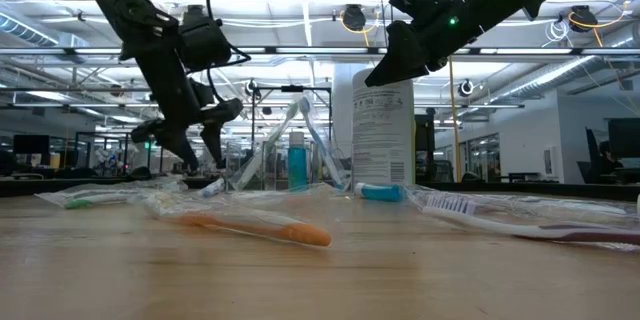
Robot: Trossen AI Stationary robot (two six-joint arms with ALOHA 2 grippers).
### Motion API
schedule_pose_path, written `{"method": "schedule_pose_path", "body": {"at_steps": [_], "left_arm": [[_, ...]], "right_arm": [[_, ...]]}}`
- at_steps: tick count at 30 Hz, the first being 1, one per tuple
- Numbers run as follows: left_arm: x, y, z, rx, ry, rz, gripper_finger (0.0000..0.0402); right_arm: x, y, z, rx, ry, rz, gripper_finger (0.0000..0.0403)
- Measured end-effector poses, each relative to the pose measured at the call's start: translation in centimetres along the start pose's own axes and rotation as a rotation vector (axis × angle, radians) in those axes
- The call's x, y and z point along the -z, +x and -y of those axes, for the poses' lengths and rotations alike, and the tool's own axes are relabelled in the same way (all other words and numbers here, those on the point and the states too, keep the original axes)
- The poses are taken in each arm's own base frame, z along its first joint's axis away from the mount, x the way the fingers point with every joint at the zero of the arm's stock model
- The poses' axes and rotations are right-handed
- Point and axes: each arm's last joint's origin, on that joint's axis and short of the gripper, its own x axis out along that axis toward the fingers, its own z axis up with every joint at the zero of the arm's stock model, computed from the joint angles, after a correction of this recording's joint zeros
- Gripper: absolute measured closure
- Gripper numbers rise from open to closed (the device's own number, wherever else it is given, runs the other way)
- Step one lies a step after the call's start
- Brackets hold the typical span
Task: Pick & Place toothbrushing station
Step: Put the top blue toothbrush into the transparent organizer
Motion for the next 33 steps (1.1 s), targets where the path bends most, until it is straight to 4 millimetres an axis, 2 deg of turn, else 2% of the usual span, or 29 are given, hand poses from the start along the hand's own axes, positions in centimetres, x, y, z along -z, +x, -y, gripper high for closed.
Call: {"method": "schedule_pose_path", "body": {"at_steps": [7, 14, 22, 25, 33], "left_arm": [[-1.2, 2.2, -0.8, -0.016, -0.049, 0.038, 0.019], [-0.5, 5.0, -0.7, -0.019, -0.022, 0.013, 0.019], [-0.2, 6.0, -1.0, -0.069, 0.034, 0.015, 0.0197], [-0.1, 6.0, -1.0, -0.073, 0.069, 0.012, 0.0229], [-0.1, 6.0, -1.3, -0.118, 0.1, 0.028, 0.0349]], "right_arm": [[0.0, 0.1, 0.2, 0.006, 0.003, -0.001, 0.0245], [0.0, 0.4, 0.7, 0.024, 0.01, -0.006, 0.0245], [0.0, 0.4, 0.7, 0.025, -0.001, -0.006, 0.0245], [0.0, 0.4, 0.7, 0.025, -0.001, -0.006, 0.0245], [0.0, 0.4, 0.7, 0.025, -0.001, -0.006, 0.0245]]}}
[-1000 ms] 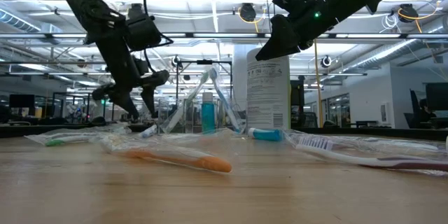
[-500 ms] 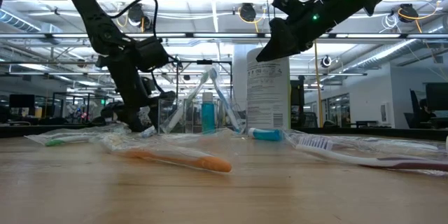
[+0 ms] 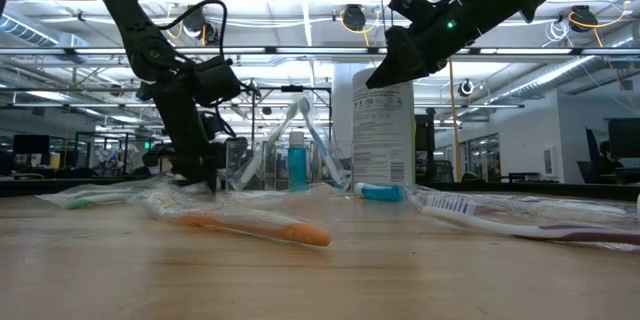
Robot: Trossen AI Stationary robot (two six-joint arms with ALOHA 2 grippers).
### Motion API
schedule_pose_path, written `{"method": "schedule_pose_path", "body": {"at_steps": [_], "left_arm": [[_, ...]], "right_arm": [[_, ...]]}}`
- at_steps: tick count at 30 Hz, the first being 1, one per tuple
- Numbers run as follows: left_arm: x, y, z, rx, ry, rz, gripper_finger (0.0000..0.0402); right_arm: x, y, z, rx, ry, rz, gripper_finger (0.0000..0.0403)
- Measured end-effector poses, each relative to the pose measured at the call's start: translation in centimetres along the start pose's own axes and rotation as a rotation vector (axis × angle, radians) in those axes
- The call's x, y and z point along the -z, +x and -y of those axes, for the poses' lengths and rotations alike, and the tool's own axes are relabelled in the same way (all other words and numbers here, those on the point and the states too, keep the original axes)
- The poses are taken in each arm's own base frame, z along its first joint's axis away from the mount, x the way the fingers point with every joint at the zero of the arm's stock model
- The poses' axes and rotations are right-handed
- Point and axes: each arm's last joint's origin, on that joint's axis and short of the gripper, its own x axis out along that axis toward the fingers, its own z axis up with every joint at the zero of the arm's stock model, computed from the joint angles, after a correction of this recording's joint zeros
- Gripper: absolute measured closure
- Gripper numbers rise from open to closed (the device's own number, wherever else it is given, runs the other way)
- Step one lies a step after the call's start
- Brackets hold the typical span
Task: Pick & Place toothbrushing station
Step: Put the top blue toothbrush into the transparent organizer
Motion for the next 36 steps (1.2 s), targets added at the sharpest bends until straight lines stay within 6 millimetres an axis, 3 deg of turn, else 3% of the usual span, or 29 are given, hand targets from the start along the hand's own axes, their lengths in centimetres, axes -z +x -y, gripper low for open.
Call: {"method": "schedule_pose_path", "body": {"at_steps": [5, 11, 15, 20, 23, 26, 30, 36], "left_arm": [[-0.2, -0.4, 0.0, 0.012, 0.002, 0.009, 0.0393], [-1.9, -2.7, 0.1, 0.077, -0.031, 0.107, 0.0379], [-3.3, -6.1, 0.8, 0.185, 0.001, 0.244, 0.0394], [-4.5, -11.8, 2.8, 0.415, 0.084, 0.502, 0.0384], [-4.6, -14.8, 3.8, 0.579, 0.144, 0.616, 0.039], [-4.1, -16.6, 4.8, 0.679, 0.185, 0.693, 0.0396], [-3.5, -17.2, 6.3, 0.685, 0.229, 0.795, 0.0387], [-1.9, -14.5, 8.3, 0.602, 0.283, 0.793, 0.0393]], "right_arm": [[0.0, 0.0, 0.0, 0.0, 0.0, 0.0, 0.0245], [0.0, 0.0, 0.0, 0.0, -0.003, 0.0, 0.0245], [0.0, 0.0, 0.0, 0.0, -0.018, 0.0, 0.0245], [0.0, 0.0, 0.0, 0.0, -0.019, 0.0, 0.0245], [0.0, 0.0, 0.0, 0.0, -0.019, 0.0, 0.0245], [0.0, 0.0, 0.0, 0.0, -0.019, 0.0, 0.0245], [0.0, 0.0, 0.0, 0.0, -0.019, 0.0, 0.0245], [0.0, 0.0, 0.0, 0.0, -0.019, 0.0, 0.0245]]}}
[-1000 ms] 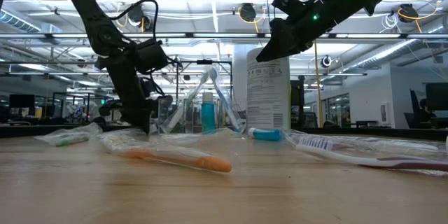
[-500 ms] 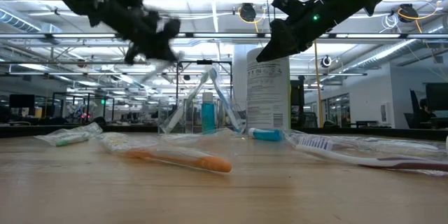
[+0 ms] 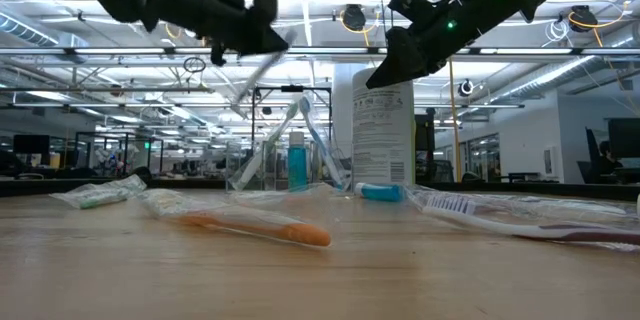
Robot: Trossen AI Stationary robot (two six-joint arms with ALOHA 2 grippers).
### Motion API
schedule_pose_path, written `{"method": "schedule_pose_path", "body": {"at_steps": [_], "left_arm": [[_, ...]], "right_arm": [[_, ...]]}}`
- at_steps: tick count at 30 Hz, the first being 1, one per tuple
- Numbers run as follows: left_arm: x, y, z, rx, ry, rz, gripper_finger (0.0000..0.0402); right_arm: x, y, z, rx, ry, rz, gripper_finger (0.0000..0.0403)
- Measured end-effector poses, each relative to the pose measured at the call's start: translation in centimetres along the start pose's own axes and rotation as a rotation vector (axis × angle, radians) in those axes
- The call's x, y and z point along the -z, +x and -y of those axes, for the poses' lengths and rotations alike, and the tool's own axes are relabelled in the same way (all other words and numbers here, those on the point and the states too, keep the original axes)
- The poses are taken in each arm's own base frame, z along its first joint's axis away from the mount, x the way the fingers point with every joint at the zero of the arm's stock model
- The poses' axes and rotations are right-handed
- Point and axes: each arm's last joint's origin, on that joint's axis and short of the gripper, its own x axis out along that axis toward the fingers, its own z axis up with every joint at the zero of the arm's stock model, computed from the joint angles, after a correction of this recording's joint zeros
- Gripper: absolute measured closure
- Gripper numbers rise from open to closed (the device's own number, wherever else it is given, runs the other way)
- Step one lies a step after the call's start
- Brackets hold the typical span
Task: Pick & Place toothbrushing station
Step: Put the top blue toothbrush into the transparent organizer
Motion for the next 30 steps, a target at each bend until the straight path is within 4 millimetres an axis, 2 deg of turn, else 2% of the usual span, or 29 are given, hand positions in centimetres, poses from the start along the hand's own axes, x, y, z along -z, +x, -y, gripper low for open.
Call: {"method": "schedule_pose_path", "body": {"at_steps": [6, 11, 20, 25, 30], "left_arm": [[3.2, 2.2, 0.7, -0.057, 0.044, 0.055, 0.0395], [5.6, 3.1, 1.0, -0.111, 0.055, 0.051, 0.0388], [8.6, 0.7, 1.4, -0.198, 0.049, -0.026, 0.0396], [9.8, -0.5, 0.9, -0.292, 0.057, -0.045, 0.0371], [10.1, -0.6, 0.8, -0.282, 0.075, -0.069, 0.0357]], "right_arm": [[0.0, 0.0, 0.0, 0.0, 0.0, 0.0, 0.0245], [0.0, 0.0, -0.1, -0.002, 0.006, 0.0, 0.0245], [0.3, -0.1, -0.4, -0.106, 0.024, -0.031, 0.0245], [0.4, -0.1, -0.5, -0.132, 0.038, -0.042, 0.0245], [0.4, -0.1, -0.5, -0.131, 0.077, -0.045, 0.0245]]}}
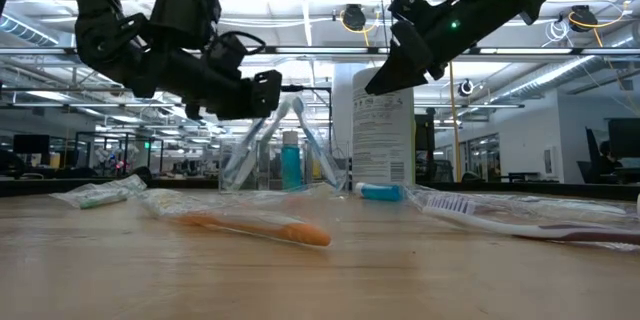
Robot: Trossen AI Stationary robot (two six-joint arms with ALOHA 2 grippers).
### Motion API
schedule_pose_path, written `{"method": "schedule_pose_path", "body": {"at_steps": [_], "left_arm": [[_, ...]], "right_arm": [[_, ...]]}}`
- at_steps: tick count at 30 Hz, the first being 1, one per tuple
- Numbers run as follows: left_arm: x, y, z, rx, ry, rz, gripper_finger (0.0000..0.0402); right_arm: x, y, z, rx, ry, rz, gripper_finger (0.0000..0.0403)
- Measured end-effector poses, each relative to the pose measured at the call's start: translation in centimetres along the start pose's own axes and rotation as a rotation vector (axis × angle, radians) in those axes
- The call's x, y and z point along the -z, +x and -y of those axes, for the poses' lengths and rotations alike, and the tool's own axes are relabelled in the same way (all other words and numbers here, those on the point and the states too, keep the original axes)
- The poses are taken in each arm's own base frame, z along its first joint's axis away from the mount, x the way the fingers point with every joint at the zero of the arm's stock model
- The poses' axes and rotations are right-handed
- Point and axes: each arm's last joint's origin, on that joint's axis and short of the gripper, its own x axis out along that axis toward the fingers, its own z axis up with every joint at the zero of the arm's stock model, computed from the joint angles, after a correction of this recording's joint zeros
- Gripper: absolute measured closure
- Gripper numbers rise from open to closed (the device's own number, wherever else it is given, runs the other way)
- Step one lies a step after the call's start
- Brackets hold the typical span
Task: Pick & Place toothbrushing station
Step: Put the top blue toothbrush into the transparent organizer
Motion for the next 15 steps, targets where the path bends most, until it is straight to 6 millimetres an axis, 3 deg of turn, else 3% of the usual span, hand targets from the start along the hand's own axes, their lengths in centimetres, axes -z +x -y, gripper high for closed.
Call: {"method": "schedule_pose_path", "body": {"at_steps": [7, 15], "left_arm": [[0.9, 0.2, -0.4, -0.008, 0.05, -0.079, 0.0356], [1.4, 0.2, -0.5, -0.014, 0.026, -0.114, 0.0355]], "right_arm": [[0.0, -0.2, -0.5, -0.021, 0.026, 0.001, 0.0245], [0.3, -1.3, -2.9, -0.124, 0.021, 0.006, 0.0245]]}}
